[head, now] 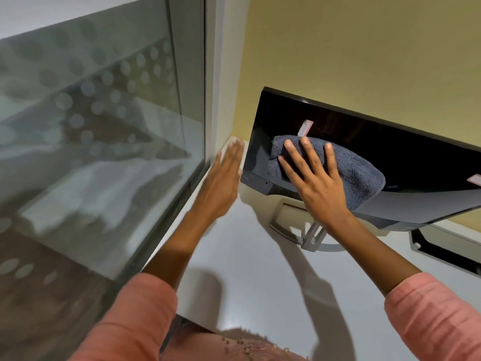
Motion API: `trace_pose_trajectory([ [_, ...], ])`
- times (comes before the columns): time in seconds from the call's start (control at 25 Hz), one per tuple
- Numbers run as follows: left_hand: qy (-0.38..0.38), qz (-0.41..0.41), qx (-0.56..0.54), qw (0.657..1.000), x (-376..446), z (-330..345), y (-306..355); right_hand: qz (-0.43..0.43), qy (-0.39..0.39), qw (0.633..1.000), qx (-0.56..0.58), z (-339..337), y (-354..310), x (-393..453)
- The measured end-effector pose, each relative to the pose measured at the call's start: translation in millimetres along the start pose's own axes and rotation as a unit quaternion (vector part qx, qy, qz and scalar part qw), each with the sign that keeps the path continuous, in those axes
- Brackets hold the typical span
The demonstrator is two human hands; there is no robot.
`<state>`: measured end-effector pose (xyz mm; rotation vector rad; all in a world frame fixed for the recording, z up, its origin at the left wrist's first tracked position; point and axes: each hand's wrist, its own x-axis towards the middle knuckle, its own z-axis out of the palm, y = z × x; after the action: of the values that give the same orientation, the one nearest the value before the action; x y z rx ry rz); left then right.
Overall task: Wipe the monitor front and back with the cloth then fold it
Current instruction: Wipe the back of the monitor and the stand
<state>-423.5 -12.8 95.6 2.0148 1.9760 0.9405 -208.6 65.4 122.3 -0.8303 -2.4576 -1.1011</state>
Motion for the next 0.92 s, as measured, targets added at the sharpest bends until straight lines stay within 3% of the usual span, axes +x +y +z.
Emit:
trace_pose_trajectory([
  [0.12, -0.058, -0.009, -0.014, 0.998, -31, 31, 6, -0.003, 0.007, 1.000, -0.006, 5, -18, 19],
  [0.36, -0.026, -0.069, -0.040, 0.996, -41, 30, 6, -0.123, -0.080, 0.989, -0.021, 24, -48, 22],
  [0.48, -0.043, -0.101, -0.045, 0.993, -48, 29, 1, -0.134, -0.116, 0.983, -0.038, 21, -41, 2],
  [0.72, -0.064, -0.107, -0.054, 0.991, -55, 42, 4, -0.013, -0.083, 0.996, -0.019, 0, -25, 9],
  [0.92, -0.070, -0.089, -0.032, 0.993, -58, 47, 7, -0.083, -0.042, 0.994, -0.054, 17, -48, 29],
])
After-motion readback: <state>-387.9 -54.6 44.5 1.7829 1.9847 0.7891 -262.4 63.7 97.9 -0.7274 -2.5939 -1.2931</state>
